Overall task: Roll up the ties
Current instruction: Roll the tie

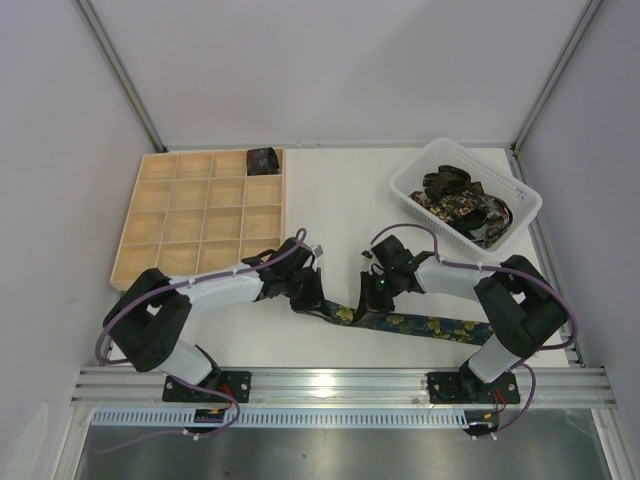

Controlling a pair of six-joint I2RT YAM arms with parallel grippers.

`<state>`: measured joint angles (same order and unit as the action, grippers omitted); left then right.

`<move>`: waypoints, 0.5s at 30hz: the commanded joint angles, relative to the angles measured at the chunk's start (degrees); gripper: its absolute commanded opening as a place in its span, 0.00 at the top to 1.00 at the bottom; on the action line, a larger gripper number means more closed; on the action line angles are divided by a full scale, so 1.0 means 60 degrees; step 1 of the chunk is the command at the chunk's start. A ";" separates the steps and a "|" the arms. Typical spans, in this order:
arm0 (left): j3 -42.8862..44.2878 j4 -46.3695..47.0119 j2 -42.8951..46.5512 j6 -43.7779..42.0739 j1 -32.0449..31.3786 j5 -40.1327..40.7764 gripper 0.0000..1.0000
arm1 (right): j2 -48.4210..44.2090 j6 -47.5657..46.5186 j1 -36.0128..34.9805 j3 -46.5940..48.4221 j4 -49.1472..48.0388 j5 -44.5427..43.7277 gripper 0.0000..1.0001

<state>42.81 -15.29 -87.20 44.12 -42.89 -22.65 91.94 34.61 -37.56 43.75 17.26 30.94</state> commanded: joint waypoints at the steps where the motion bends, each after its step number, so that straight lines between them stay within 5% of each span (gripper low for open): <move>1: 0.0043 -0.0731 0.0879 0.0030 0.0030 0.0932 1.00 | -0.0337 0.0134 -0.0170 0.0150 0.0787 -0.0688 1.00; 15: 0.0790 -0.2123 0.0764 -0.0175 -0.0365 0.1681 1.00 | -0.0368 0.0911 -0.0771 0.0985 0.0684 -0.0923 1.00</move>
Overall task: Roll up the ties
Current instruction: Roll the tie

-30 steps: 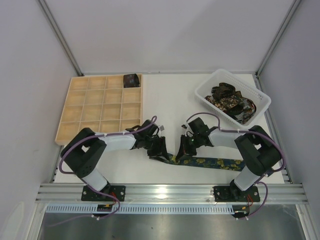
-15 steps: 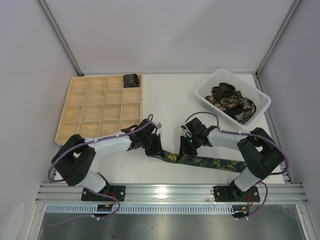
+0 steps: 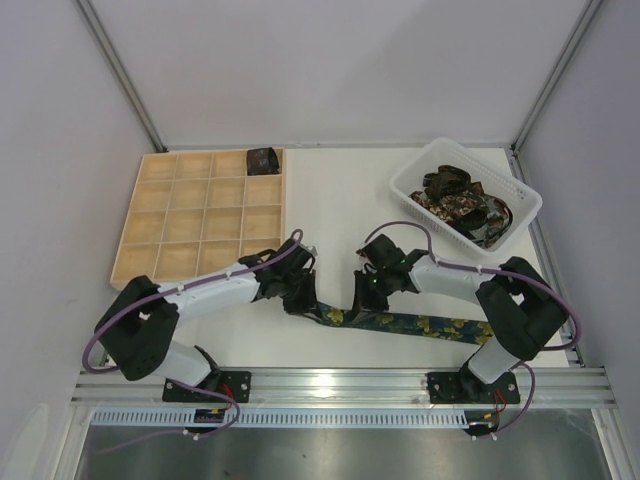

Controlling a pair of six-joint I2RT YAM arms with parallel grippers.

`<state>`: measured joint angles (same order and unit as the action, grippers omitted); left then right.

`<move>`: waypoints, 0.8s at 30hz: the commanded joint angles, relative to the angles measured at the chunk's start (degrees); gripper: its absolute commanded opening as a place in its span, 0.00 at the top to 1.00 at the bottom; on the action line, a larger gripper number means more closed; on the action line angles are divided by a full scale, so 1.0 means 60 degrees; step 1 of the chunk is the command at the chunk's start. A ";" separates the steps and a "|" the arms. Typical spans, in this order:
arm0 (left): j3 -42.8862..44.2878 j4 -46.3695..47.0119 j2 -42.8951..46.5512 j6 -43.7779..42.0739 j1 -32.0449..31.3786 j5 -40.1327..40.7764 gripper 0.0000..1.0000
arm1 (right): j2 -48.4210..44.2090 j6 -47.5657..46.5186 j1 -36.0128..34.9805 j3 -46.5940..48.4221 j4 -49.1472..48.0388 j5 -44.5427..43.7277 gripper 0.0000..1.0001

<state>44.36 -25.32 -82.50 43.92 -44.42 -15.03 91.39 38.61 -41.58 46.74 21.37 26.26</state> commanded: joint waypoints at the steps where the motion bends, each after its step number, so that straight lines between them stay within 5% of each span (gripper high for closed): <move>1: 0.0590 -0.0525 -0.0034 -0.0128 -0.0111 0.0453 1.00 | -0.0189 0.0274 -0.0115 0.0530 -0.0045 -0.0085 1.00; 24: 0.2171 -0.1581 -0.0912 0.0048 -0.0784 0.0586 1.00 | 0.1686 0.0933 -0.0496 0.1497 -0.1232 0.0427 1.00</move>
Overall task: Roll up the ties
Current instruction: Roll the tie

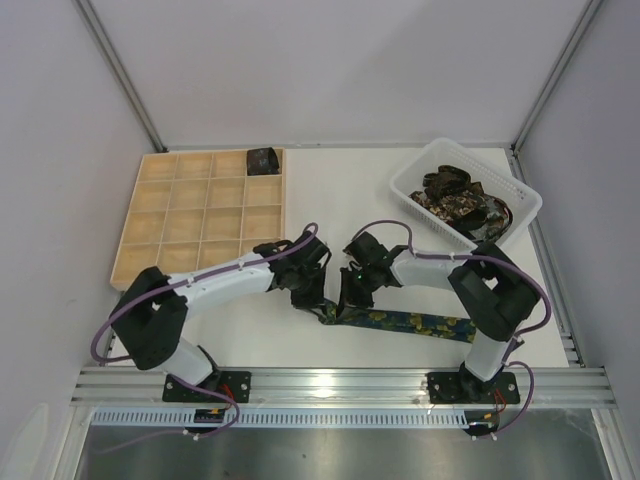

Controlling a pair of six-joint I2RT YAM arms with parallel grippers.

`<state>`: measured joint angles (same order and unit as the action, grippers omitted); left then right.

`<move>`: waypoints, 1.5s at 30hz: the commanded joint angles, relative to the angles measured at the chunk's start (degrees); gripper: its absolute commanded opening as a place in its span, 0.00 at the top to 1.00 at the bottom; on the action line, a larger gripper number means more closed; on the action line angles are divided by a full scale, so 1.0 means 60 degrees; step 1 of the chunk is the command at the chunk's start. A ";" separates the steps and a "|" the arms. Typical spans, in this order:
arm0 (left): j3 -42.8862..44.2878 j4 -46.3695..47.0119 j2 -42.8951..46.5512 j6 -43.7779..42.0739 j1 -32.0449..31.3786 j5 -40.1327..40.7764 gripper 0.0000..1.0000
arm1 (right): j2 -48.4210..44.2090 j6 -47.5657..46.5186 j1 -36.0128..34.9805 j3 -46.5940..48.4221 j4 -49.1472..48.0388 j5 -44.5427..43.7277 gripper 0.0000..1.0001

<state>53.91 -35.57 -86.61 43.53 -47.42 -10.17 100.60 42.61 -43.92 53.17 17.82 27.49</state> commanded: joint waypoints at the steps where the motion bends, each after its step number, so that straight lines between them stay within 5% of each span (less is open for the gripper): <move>1: 0.0798 0.0128 -0.0330 0.0142 -0.0372 -0.0238 0.99 | 0.0211 0.0295 -0.0092 0.0455 -0.0671 0.0253 1.00; 24: 0.2631 -0.1117 -0.2631 0.0304 -0.0945 0.0128 1.00 | -0.1633 -0.0406 0.0698 -0.0218 0.1116 -0.0479 1.00; 35: 0.3173 -0.1132 -0.3231 0.0318 -0.1193 -0.0090 1.00 | -0.1620 -0.0408 0.1197 -0.1756 0.0224 -0.0640 1.00; 45: 0.2560 -0.0107 -0.3305 0.0172 -0.1296 -0.0545 0.94 | -0.1326 -0.0349 0.1226 -0.1640 0.0207 -0.0567 1.00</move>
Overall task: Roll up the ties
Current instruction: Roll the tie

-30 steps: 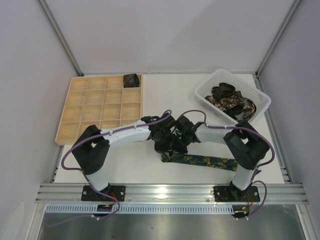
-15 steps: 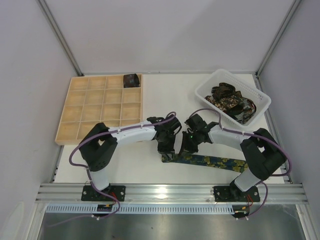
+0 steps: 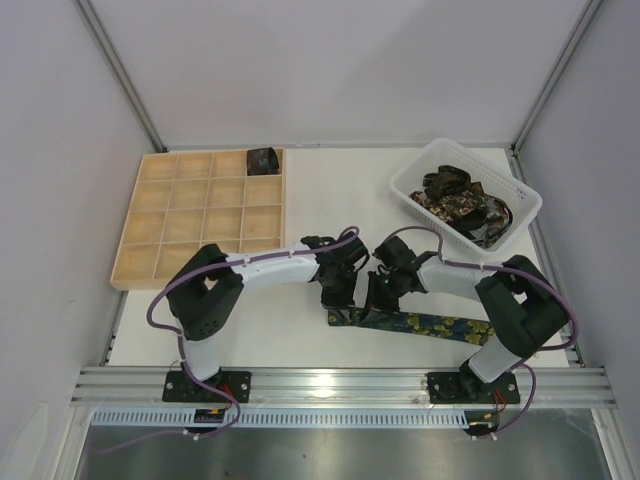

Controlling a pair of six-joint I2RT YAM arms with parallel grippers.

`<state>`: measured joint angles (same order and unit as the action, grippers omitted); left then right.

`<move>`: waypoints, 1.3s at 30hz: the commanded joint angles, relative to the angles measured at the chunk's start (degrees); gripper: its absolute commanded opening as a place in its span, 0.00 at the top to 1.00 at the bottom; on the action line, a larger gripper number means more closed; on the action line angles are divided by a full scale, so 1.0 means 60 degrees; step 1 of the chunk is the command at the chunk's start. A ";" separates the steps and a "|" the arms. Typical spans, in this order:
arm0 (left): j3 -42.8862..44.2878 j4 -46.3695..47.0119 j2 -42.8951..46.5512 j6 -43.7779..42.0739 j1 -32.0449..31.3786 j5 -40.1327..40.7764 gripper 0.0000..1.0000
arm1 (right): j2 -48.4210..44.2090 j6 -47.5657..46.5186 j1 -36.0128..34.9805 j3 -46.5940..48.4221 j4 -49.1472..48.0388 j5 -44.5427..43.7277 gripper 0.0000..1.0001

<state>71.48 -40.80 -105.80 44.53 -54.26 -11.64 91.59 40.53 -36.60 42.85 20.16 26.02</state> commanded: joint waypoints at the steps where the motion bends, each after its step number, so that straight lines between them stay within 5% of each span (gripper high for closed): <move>1: -0.0501 0.1025 -0.0005 0.0005 -0.0156 -0.0316 0.89 | 0.0073 -0.0003 0.0006 0.0297 -0.0080 -0.0338 1.00; 12: -0.2259 0.2550 0.0977 -0.0127 -0.0156 -0.0360 0.45 | -0.0120 -0.0471 0.1060 0.1807 0.0990 0.0831 1.00; 25: -0.2525 0.2845 0.1183 -0.0406 -0.0156 -0.0214 0.34 | 0.1478 -0.1116 0.0841 0.2263 0.0449 0.4040 1.00; 39: -0.1939 0.2362 0.1622 -0.0845 -0.0112 0.0167 0.30 | 0.1316 -0.1321 0.1572 0.2028 0.0492 0.3398 1.00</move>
<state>57.41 -25.54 -98.56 41.93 -54.98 -13.19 100.51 33.71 -28.60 54.54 23.57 46.81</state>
